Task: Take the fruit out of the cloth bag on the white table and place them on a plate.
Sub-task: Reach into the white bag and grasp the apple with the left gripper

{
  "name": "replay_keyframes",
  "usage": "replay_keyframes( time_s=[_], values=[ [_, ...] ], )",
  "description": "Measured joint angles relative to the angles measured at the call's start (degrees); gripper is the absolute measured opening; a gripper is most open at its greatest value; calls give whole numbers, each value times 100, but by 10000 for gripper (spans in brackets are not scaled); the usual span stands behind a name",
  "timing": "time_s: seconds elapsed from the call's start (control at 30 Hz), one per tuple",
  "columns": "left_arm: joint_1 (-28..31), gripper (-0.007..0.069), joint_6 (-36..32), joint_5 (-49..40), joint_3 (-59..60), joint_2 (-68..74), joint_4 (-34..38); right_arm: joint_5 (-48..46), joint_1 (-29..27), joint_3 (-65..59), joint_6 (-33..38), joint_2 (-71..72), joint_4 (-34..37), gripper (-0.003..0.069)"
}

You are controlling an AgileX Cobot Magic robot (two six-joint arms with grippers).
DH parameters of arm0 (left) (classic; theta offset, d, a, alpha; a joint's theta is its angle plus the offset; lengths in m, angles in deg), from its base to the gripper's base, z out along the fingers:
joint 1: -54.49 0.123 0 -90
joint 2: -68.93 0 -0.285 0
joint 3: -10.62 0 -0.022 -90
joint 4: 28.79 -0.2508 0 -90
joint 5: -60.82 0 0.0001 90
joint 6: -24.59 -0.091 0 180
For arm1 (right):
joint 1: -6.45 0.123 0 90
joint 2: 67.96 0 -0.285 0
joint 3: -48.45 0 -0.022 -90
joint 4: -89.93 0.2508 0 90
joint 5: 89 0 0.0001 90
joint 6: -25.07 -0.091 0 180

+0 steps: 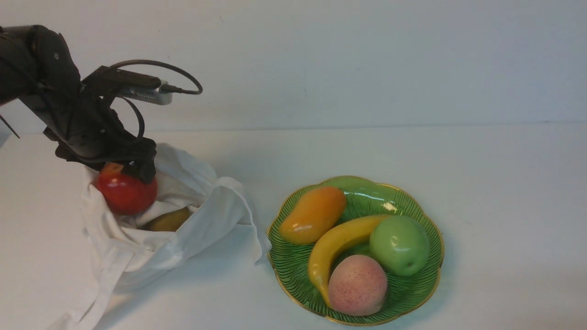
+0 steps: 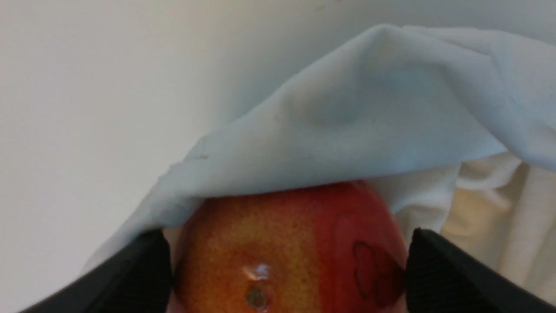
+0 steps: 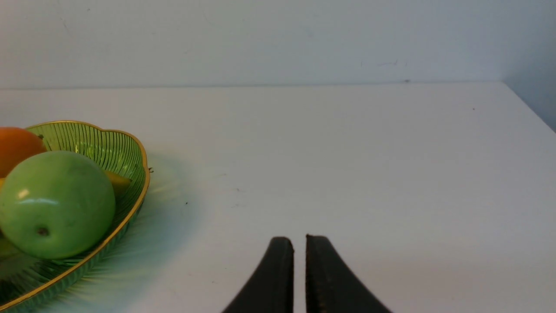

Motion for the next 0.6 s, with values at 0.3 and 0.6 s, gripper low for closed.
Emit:
replay_keyframes(
  time_s=[0.3,0.6],
  values=[
    [0,633,45,37,-40,223,-51,0,0,0,0,0,0,36],
    [0,577,62,-258,-41,199,2,0,0,0,0,0,0,36]
  ],
)
